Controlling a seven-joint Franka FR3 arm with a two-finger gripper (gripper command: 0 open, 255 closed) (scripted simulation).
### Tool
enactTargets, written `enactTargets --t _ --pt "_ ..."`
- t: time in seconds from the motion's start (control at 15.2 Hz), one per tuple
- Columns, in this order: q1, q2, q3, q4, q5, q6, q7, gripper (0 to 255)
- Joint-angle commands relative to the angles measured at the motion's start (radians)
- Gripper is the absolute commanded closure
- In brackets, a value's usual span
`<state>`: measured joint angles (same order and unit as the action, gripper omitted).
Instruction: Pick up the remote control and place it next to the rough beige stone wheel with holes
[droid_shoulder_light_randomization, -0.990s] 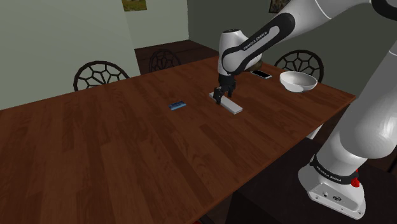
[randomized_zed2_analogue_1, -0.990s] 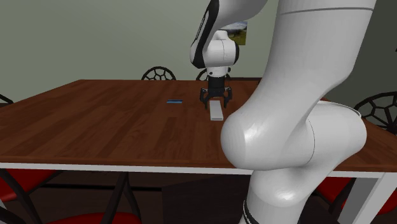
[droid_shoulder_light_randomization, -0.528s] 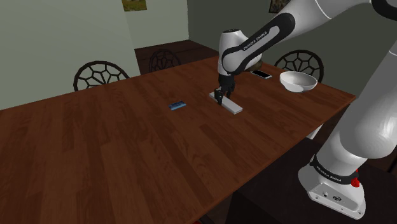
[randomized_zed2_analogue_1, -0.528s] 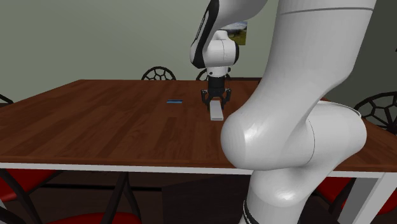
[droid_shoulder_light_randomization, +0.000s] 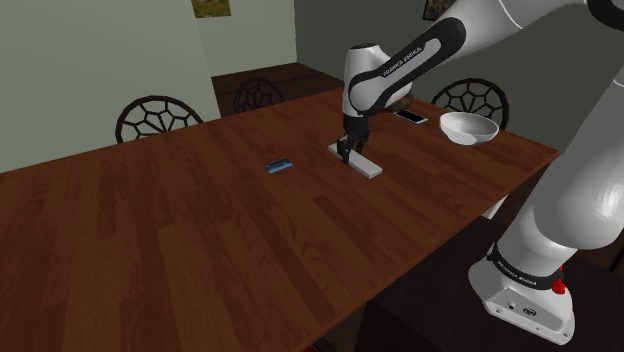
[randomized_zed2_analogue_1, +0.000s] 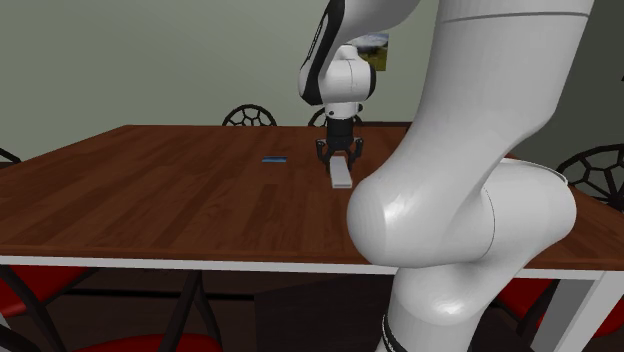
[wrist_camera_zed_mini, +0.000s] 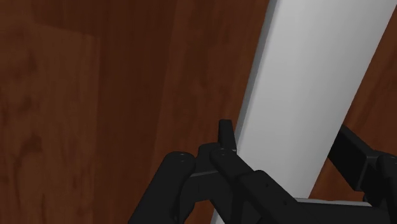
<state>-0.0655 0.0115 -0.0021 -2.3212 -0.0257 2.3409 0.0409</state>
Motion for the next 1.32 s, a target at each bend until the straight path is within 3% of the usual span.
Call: enactTargets --t 0.0,1.25 --pt "0.000 -0.017 0.000 0.009 0.001 -0.025 -0.002 255" --pt "0.000 -0.138 0.000 0.145 0.005 -0.282 -0.008 255"
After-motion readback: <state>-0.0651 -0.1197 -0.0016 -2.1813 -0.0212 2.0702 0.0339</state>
